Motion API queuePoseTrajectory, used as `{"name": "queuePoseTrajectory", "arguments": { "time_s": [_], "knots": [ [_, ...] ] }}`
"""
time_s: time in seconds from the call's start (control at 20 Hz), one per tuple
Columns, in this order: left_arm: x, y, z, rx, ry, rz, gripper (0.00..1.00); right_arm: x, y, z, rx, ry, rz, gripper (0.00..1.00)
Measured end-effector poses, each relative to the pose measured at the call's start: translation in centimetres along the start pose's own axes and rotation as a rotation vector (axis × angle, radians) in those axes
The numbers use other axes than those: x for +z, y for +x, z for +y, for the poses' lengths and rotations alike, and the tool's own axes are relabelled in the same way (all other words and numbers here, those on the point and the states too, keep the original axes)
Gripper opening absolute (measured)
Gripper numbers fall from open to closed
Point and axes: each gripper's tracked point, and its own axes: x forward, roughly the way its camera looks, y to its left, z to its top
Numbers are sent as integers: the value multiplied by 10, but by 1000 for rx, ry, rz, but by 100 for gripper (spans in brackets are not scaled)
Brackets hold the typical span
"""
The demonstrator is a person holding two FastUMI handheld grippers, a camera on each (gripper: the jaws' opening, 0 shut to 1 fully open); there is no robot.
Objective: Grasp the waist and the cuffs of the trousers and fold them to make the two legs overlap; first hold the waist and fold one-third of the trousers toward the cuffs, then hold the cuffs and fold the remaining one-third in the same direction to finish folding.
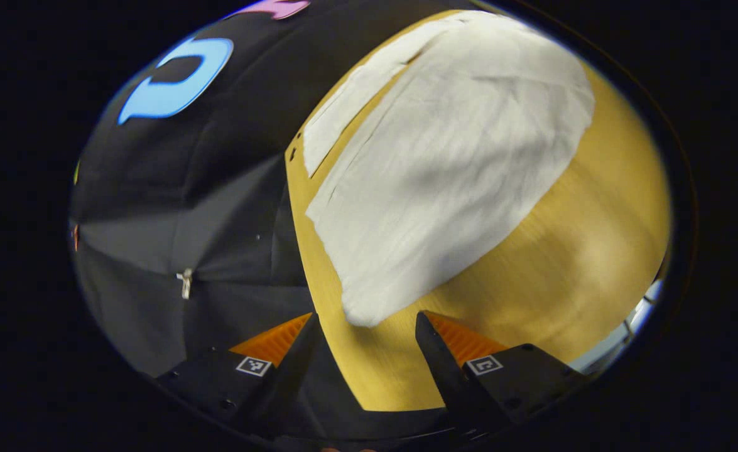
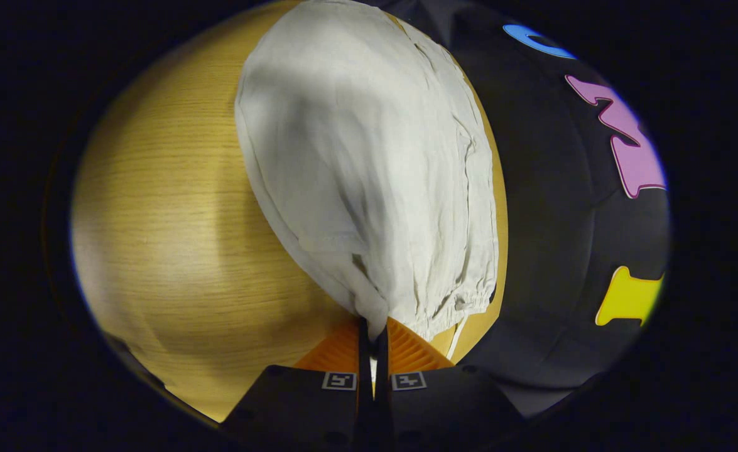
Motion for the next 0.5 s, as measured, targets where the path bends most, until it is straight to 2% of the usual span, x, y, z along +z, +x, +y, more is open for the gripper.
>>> {"name": "queuePoseTrajectory", "arguments": {
  "time_s": [0.15,0.25,0.3,0.4,0.45,0.5],
  "knots": [
    [14,10,0,-38,233,-43,91,-1,0,1,9,18,-1,5],
    [21,8,-4,-69,377,-89,83,0,0,0,6,9,-4,5],
    [25,5,-7,-89,417,-107,77,0,0,0,1,0,-5,5],
    [31,4,-11,-139,425,-105,77,-1,0,0,-3,7,0,5],
    [32,2,-13,-163,409,-96,69,-1,1,0,-4,20,5,5],
    [33,-1,-17,-189,390,-86,66,-1,1,-1,-7,32,11,5]
  ]
}}
